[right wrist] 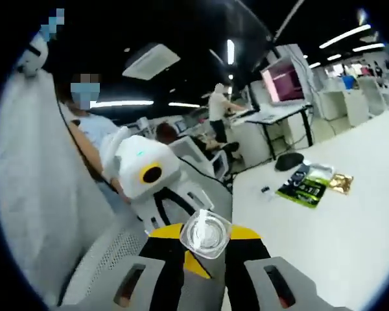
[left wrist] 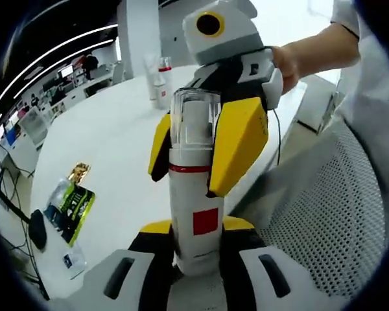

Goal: Arrange the skincare products in the storage area until every visible bottle or jar stands upright without overlapping.

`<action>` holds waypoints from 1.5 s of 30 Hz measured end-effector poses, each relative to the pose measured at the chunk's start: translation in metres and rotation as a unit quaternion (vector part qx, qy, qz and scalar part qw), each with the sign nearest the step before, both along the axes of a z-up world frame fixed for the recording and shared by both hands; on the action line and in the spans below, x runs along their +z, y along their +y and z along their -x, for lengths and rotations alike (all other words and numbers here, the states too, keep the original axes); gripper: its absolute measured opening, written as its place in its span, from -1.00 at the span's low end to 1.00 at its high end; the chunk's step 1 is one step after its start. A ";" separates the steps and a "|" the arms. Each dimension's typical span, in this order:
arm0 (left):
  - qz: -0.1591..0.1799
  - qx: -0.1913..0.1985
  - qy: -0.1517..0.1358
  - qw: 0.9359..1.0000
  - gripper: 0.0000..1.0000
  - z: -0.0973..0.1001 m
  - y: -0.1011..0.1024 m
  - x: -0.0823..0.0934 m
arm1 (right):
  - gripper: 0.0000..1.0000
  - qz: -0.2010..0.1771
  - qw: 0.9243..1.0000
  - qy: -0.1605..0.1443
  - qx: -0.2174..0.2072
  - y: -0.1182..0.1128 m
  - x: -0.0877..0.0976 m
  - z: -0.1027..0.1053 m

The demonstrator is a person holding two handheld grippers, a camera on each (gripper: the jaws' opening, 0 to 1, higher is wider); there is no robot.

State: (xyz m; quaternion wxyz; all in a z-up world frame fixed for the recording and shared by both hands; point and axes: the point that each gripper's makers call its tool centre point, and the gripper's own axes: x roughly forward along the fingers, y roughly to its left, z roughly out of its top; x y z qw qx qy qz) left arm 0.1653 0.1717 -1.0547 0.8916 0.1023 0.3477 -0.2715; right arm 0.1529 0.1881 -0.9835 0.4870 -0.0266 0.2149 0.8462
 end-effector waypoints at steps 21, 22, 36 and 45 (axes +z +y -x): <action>0.069 -0.060 0.028 0.995 -0.52 0.014 -0.022 0.012 | -0.66 -0.044 0.979 -0.101 0.169 -0.003 0.023 0.027; 0.071 -0.055 0.028 0.996 -0.52 0.013 -0.021 0.014 | -0.66 -0.032 0.985 -0.081 0.151 0.000 0.024 0.025; 0.056 0.081 0.058 0.993 -0.53 -0.004 0.017 0.000 | -0.65 0.028 0.993 0.036 -0.110 0.028 0.004 -0.017; 0.038 0.155 0.062 0.985 -0.53 -0.011 0.041 -0.005 | -0.67 0.100 0.952 0.162 -0.238 0.043 -0.007 -0.029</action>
